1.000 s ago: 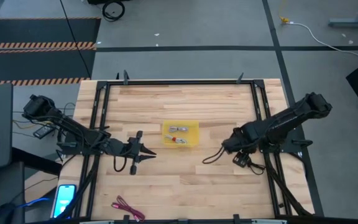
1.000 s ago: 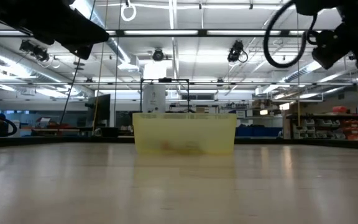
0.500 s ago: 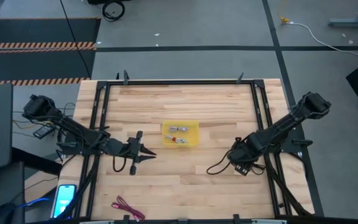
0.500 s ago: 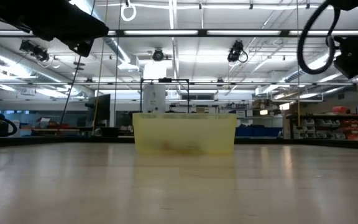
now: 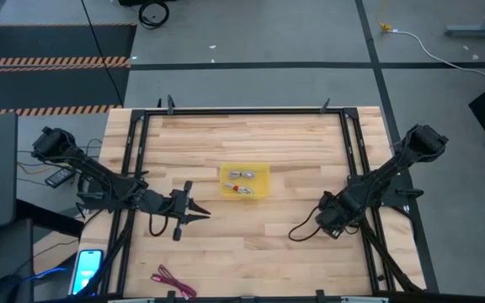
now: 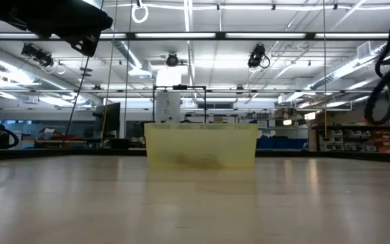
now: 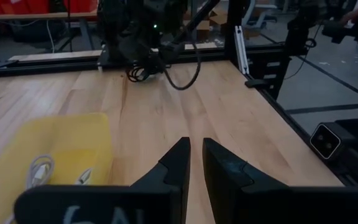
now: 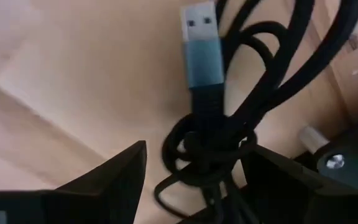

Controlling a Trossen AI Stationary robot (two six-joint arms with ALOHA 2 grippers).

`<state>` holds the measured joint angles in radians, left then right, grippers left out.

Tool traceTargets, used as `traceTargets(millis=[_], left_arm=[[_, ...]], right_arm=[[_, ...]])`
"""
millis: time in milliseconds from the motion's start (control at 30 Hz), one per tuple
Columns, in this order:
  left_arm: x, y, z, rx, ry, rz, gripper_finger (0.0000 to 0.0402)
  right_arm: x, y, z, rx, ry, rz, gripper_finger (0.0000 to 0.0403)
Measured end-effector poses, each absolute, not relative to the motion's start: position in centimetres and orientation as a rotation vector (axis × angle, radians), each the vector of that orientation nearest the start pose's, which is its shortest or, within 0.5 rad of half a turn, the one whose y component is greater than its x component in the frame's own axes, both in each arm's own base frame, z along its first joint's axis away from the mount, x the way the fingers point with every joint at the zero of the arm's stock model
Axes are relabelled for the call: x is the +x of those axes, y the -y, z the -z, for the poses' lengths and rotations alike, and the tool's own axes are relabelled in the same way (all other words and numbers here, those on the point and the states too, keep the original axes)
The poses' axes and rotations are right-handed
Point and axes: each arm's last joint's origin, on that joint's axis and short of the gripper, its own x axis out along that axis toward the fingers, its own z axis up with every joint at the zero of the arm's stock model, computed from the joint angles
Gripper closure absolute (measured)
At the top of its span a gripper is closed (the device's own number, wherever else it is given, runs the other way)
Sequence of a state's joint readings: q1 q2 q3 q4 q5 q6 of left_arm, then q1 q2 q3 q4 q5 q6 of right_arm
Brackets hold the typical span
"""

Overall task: Pick and place USB-C Cables
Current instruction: Put the black charger cable into the yellow transparent bin

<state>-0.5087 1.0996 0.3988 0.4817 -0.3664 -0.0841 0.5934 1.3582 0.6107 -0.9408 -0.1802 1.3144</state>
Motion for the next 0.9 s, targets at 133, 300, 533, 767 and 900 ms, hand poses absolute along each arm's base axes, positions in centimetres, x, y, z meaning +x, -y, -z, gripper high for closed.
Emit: traceTargets(millis=[133, 300, 533, 767, 900], left_arm=[[19.6, 9.7, -20.6, 0.011, -0.203, 0.133, 0.0351], [19.6, 9.7, -20.7, 0.007, -0.196, 0.133, 0.0351], [19.6, 9.7, -20.8, 0.017, -0.183, 0.135, 0.0351], [19.6, 9.7, -20.8, 0.017, -0.183, 0.135, 0.0351], [19.6, 9.7, -20.8, 0.017, -0.183, 0.135, 0.0351]], right_arm=[[13.5, -9.7, -13.7, 0.563, -1.709, 0.612, 0.014], [13.9, -9.7, -13.8, 0.515, -1.659, 0.593, 0.0184], [14.6, -9.8, -14.2, 0.448, -1.567, 0.554, 0.0346], [15.7, -9.0, -14.2, 0.358, -1.413, 0.578, 0.0348], [17.1, -9.1, -15.8, 0.304, -1.34, 0.561, 0.0348]])
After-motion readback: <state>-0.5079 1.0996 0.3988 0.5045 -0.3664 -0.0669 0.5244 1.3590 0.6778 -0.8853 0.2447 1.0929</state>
